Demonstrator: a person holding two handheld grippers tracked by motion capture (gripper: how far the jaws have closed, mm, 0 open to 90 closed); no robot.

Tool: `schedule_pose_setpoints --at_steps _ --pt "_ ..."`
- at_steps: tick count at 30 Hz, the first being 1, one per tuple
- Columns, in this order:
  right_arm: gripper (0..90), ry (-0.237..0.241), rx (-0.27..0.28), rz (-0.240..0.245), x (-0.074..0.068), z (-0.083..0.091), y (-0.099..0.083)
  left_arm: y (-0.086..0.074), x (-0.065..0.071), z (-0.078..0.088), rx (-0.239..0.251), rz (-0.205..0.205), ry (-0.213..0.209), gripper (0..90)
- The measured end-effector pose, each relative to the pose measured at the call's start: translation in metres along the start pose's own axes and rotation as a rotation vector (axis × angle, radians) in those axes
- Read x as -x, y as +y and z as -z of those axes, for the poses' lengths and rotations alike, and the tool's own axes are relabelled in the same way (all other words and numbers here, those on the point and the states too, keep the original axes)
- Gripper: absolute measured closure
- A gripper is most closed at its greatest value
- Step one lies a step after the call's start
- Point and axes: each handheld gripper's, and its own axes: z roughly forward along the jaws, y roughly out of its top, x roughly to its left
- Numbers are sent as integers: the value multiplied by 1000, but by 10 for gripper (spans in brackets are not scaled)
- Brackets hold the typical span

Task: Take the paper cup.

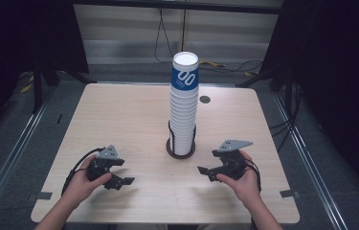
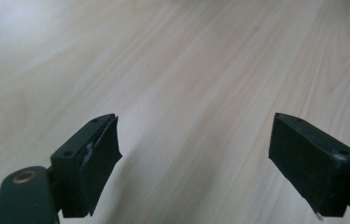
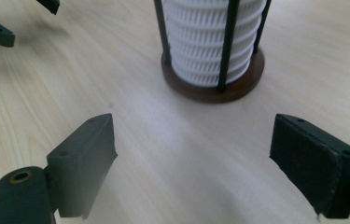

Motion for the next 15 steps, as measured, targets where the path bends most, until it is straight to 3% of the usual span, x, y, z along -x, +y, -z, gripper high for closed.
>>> schedule_pose_setpoints --at_steps 6,8,12,15 --pt "133 13 38 -12 7 9 28 44 6 14 41 -23 -38 160" --pt "133 13 54 -33 11 13 37 60 7 19 48 -34 -35 160" --pt "132 8 98 -12 12 22 50 86 10 29 39 -61 -39 160" --pt "130 17 130 -28 13 28 60 104 11 34 50 -62 -41 159"
